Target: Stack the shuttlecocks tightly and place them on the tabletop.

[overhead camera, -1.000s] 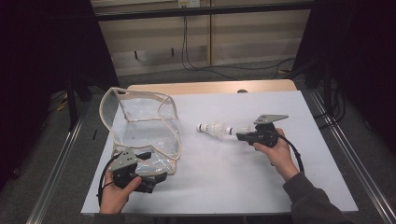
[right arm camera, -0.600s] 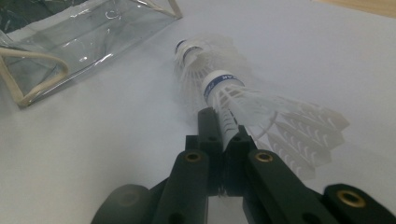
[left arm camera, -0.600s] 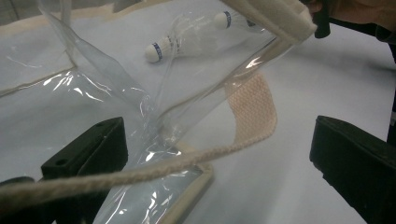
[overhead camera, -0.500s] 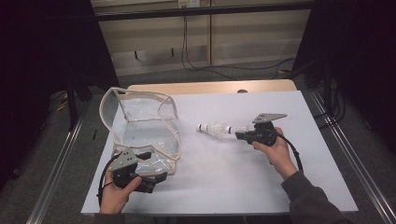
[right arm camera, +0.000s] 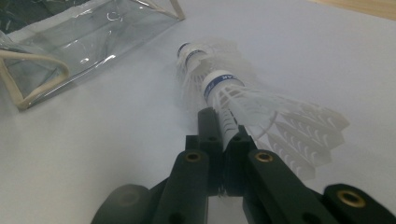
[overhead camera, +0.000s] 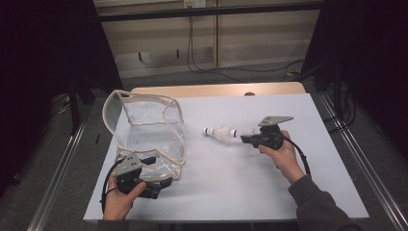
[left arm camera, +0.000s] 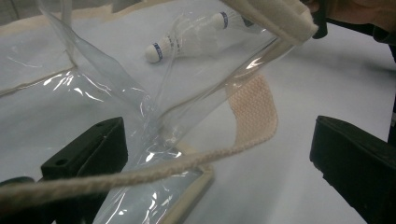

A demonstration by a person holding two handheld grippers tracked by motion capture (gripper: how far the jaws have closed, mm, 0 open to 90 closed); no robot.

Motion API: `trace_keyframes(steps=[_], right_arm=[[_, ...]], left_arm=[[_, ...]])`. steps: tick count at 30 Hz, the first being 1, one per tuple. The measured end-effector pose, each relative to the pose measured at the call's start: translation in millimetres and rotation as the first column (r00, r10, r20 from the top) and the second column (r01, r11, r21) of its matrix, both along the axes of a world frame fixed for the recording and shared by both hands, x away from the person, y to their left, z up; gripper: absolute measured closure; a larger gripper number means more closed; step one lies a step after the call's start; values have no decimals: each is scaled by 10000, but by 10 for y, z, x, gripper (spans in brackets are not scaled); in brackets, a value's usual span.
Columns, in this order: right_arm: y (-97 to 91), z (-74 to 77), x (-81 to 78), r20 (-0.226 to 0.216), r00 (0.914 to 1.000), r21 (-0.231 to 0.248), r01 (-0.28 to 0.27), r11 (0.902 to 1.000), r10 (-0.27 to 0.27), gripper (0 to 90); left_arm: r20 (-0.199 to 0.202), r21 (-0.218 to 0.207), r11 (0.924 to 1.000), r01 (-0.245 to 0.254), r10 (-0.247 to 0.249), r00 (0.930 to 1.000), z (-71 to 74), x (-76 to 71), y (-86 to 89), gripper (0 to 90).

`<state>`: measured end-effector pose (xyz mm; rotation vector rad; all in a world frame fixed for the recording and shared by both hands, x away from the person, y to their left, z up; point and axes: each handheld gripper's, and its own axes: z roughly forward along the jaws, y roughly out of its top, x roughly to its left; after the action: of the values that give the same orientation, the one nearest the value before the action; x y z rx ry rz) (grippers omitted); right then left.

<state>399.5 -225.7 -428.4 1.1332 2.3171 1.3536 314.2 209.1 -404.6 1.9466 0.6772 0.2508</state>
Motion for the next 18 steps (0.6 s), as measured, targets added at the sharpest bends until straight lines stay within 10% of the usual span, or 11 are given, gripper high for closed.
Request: trace_keyframes(steps=[18], right_arm=[[65,-13,44,25,10000,-55,-57,10000,57,894]], left_arm=[[0,43,10000,3,-3,10000,1,3,2,41]])
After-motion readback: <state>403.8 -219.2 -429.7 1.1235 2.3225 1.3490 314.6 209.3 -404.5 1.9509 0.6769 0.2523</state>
